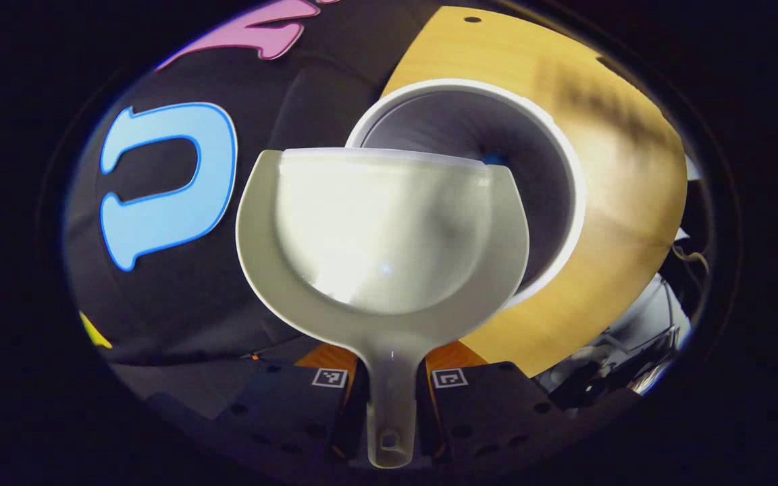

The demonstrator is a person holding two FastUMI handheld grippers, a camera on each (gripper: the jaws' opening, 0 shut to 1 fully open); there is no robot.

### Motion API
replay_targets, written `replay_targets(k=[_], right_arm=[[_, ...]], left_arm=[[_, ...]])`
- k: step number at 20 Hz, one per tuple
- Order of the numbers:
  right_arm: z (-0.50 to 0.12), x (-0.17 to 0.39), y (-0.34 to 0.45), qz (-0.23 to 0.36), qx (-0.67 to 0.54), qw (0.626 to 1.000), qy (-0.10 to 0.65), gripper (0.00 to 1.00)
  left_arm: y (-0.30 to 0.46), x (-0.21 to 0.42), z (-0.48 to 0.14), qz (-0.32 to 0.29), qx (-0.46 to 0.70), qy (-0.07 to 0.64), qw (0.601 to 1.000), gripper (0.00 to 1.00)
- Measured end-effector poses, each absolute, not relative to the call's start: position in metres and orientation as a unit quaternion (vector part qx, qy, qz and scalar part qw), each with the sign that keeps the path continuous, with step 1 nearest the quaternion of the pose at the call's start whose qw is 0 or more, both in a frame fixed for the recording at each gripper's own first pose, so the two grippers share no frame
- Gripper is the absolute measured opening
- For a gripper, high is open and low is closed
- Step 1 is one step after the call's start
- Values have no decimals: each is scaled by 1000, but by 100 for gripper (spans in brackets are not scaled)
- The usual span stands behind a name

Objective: Pick up the small broom and dustpan from the desktop, sweep the trash into the dustpan with the broom, and then empty the trash into the garbage bin.

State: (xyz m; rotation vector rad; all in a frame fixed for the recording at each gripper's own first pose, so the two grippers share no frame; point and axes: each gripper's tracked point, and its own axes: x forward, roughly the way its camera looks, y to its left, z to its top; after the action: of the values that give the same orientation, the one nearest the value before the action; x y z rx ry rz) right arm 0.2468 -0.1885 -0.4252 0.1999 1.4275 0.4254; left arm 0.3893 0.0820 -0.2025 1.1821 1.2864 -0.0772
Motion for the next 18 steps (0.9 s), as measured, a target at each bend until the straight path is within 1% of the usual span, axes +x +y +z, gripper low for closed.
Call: replay_targets(k=[2, 4, 6, 8, 10, 11, 13, 14, 16, 18], right_arm=[[-422, 248, -192, 187, 95, 730, 650, 25], [-414, 253, -197, 180, 96, 735, 647, 25], [-408, 257, -206, 170, 89, 743, 641, 25], [-403, 259, -216, 157, 83, 750, 637, 25], [-402, 257, -227, 135, 85, 758, 633, 25], [-406, 254, -233, 118, 88, 761, 631, 25], [-421, 238, -243, 94, 88, 758, 640, 25], [-430, 231, -246, 83, 86, 755, 645, 25], [-451, 221, -244, 63, 94, 747, 655, 25], [-473, 218, -239, 48, 102, 740, 664, 25]], left_arm=[[80, 373, -200, -33, 465, 546, 697, 29], [74, 366, -199, -43, 414, 507, 755, 29], [63, 371, -202, -68, 360, 457, 811, 29], [50, 370, -211, -108, 293, 422, 851, 29], [31, 371, -235, -163, 233, 400, 871, 28], [22, 374, -249, -186, 202, 393, 877, 29], [28, 375, -276, -224, 130, 393, 882, 28], [31, 374, -291, -233, 95, 402, 881, 30], [38, 363, -327, -225, 59, 415, 880, 29], [59, 361, -364, -191, 70, 435, 877, 29]])
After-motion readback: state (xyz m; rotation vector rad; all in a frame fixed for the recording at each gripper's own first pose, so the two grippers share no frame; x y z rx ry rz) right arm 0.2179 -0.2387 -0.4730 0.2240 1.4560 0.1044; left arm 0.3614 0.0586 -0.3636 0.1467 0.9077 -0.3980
